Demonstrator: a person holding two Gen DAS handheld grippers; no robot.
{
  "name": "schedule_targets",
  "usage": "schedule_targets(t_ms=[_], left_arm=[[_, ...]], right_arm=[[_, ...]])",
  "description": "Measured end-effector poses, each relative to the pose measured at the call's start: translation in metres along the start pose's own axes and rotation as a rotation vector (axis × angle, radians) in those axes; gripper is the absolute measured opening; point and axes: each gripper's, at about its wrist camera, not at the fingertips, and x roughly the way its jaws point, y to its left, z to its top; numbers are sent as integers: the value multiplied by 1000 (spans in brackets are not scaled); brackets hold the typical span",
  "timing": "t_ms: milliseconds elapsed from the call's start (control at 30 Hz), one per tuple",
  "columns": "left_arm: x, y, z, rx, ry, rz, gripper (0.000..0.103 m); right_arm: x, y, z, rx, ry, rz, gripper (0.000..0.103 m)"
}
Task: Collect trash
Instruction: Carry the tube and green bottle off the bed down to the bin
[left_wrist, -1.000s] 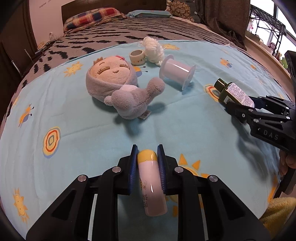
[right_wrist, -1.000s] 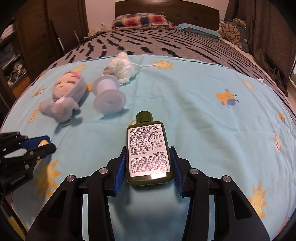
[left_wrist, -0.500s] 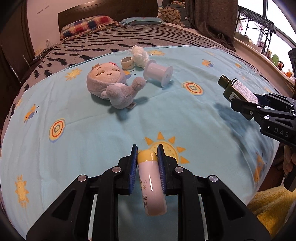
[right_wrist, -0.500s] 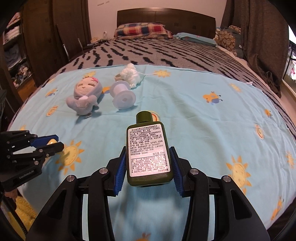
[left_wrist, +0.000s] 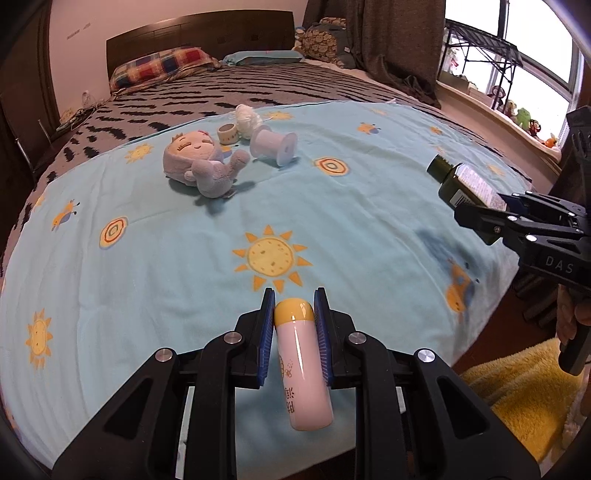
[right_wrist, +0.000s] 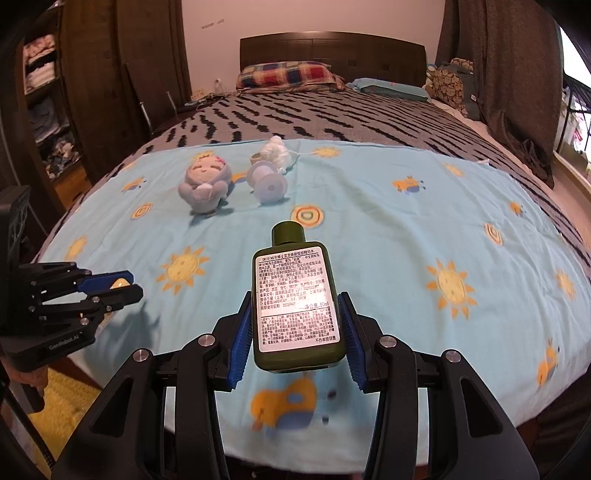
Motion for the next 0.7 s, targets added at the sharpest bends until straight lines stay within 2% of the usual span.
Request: schedule_targets(t_ms=[700], left_arm=[[-43, -42, -55, 54, -31, -63, 20]], right_arm=[[-32, 11, -70, 79, 13, 30, 45]])
